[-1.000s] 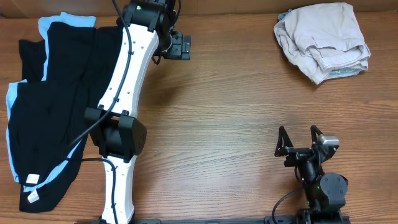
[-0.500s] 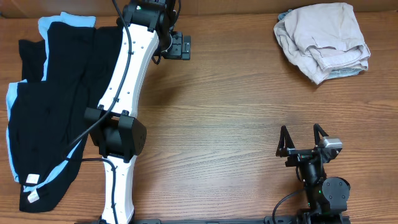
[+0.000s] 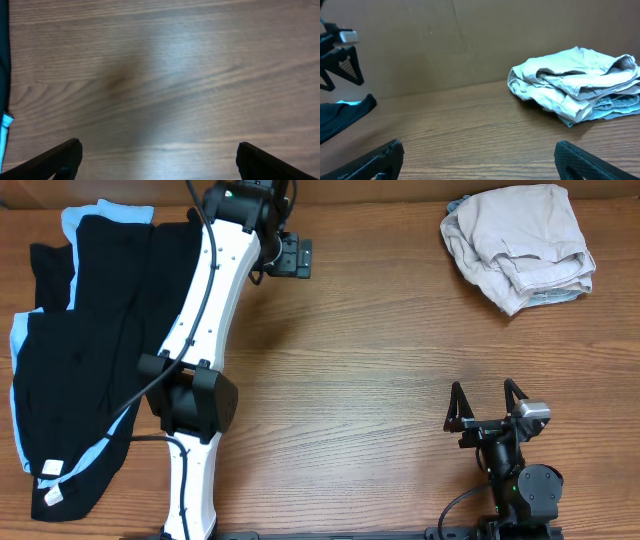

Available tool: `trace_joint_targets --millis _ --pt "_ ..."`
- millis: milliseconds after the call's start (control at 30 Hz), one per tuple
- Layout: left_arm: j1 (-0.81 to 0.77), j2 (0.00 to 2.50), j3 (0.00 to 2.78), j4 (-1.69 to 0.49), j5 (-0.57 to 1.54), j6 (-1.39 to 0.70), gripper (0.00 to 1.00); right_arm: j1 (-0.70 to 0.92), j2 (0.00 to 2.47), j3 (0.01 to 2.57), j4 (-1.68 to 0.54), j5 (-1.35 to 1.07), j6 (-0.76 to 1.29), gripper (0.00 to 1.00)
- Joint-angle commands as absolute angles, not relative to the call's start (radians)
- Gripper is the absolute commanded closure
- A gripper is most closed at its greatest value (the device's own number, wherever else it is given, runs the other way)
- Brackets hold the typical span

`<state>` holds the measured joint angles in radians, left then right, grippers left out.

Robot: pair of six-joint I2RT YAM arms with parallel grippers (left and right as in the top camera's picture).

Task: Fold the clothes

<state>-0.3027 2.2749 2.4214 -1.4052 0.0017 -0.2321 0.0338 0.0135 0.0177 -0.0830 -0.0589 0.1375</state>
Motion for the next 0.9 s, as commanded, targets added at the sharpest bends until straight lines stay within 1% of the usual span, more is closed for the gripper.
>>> trace_joint_targets --millis 0,100,300,400,500,667,733,867 --pt "-0.321 2.073 2.332 -1.396 -0.029 -0.231 0.00 0.040 0.003 0.008 -0.081 -0.045 0.130 0.00" --pt "-0.311 1.888 2.132 -1.272 -0.056 -0.232 0.00 0.040 0.003 0.008 -0.081 -0.045 0.130 0.00" --pt "-0.268 1.497 1.656 -0.833 -0.056 -0.184 0.00 0.040 0.003 0.008 -0.081 -0.045 0.131 0.00" --pt "-0.234 1.319 1.458 -0.661 -0.051 -0.131 0.00 0.040 0.003 0.008 -0.081 -0.045 0.130 0.00" --pt "-0.180 1.153 1.284 -0.567 -0.033 -0.096 0.00 0.040 0.003 0.008 -0.081 -0.045 0.131 0.00" --pt "-0.043 0.875 1.009 -0.454 0.108 -0.018 0.00 0.040 0.003 0.008 -0.081 -0.045 0.130 0.00" --pt "0.004 0.749 0.880 -0.376 0.131 -0.010 0.00 0.040 0.003 0.008 -0.081 -0.045 0.130 0.00" --pt "0.030 0.562 0.683 -0.250 0.131 -0.009 0.00 0.040 0.003 0.008 -0.081 -0.045 0.130 0.00"
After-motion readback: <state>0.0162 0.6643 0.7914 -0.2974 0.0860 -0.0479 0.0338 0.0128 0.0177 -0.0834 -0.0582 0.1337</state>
